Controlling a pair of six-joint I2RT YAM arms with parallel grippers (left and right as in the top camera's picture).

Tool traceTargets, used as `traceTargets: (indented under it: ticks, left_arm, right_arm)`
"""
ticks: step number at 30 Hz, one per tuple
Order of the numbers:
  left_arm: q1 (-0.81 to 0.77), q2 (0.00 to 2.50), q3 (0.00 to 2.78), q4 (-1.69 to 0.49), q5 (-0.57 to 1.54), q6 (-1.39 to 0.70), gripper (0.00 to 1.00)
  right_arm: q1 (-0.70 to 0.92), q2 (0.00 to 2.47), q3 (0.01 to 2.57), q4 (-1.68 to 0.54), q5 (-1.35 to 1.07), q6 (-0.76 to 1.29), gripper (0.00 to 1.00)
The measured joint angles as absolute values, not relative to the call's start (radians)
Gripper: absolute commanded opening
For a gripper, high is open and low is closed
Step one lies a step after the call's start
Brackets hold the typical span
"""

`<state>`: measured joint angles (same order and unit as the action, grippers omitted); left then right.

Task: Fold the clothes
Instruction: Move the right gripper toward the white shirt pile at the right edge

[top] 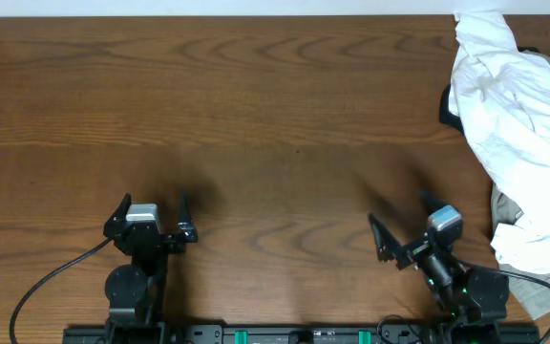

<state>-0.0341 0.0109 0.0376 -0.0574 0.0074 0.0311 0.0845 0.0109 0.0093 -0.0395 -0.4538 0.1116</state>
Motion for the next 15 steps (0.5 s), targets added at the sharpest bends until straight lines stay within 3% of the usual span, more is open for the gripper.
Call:
traceTargets:
  ticks: [11,15]
  left_arm:
    - [-0.034,0.011,0.038,-0.057,0.007,0.031,0.98]
    - [-0.034,0.011,0.038,-0.057,0.007,0.031,0.98]
  right_arm:
    - [0.084,0.011,0.007,0.275,-0.69,0.3,0.99]
    - [0.084,0.014,0.031,0.268,-0.699,0.322,0.99]
